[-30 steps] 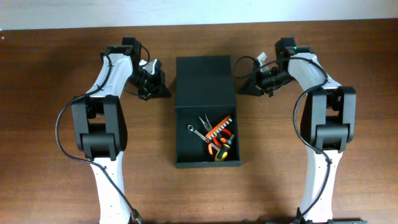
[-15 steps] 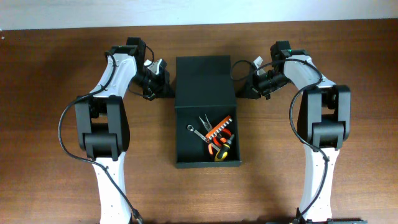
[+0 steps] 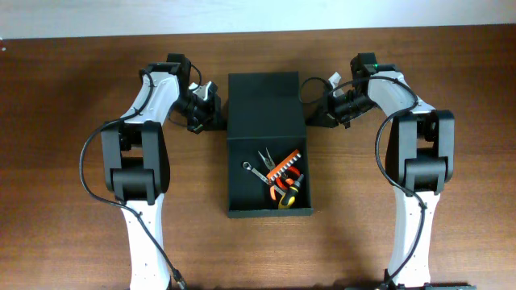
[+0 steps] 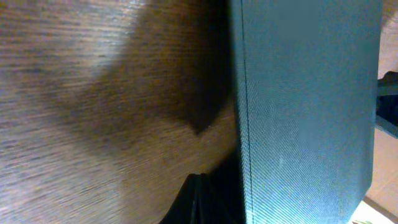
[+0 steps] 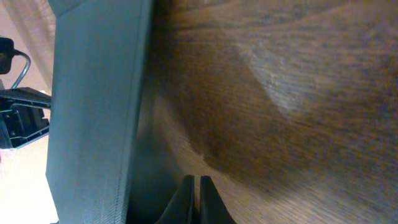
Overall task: Pack container
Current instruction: 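Lower both grippers to the lid's side edges and grip them, then swing the lid up and over with both grippers to close the box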
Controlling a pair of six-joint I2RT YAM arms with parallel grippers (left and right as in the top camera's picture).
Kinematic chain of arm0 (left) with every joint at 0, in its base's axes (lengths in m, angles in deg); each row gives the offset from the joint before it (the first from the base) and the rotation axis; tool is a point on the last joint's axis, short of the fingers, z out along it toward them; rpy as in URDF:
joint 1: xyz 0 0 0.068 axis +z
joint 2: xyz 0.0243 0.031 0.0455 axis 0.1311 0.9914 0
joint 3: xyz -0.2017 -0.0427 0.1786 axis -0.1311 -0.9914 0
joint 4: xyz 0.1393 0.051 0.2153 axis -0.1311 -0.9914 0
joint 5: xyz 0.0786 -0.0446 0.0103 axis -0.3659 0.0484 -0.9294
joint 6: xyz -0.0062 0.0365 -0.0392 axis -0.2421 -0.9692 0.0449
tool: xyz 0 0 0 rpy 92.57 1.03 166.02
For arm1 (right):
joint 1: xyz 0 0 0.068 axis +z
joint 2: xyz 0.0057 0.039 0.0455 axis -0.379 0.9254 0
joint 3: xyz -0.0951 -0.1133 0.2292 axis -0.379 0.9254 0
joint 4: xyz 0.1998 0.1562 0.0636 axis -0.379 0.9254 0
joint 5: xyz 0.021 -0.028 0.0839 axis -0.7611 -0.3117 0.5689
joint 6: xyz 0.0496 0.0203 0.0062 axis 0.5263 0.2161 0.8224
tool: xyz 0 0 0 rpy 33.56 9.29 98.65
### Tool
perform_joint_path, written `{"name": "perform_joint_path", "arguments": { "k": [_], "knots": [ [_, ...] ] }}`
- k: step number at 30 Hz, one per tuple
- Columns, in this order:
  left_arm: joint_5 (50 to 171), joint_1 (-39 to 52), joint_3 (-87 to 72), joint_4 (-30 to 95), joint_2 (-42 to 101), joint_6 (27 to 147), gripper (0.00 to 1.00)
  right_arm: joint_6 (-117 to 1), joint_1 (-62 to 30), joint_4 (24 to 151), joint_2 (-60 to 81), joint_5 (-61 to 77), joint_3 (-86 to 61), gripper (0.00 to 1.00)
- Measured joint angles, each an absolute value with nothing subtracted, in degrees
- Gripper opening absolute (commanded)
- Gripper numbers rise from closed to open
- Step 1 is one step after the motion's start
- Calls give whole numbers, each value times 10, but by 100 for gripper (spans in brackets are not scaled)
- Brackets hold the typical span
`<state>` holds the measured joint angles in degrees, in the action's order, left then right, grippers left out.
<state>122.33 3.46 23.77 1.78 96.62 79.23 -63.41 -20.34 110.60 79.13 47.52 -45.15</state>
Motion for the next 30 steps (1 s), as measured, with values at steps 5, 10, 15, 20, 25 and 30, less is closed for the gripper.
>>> {"name": "perform_joint_path", "arguments": {
  "k": [5, 10, 15, 20, 25, 30],
  "knots": [
    [1225, 35, 238, 21, 966, 792, 2, -632, -203, 1103, 791, 484, -452, 4],
    [1229, 35, 238, 24, 966, 793, 2, -632, -203, 1101, 791, 497, -452, 4],
    [1229, 35, 238, 25, 966, 793, 2, -632, -196, 1101, 792, 501, -452, 4],
    [1230, 35, 238, 25, 966, 793, 2, -632, -176, 1099, 792, 502, -452, 4],
    [1230, 34, 238, 26, 966, 793, 2, -631, -171, 1099, 792, 502, -452, 4],
    [1232, 34, 238, 39, 966, 792, 2, -631, -172, 1099, 792, 505, -452, 4]
  ]
}}
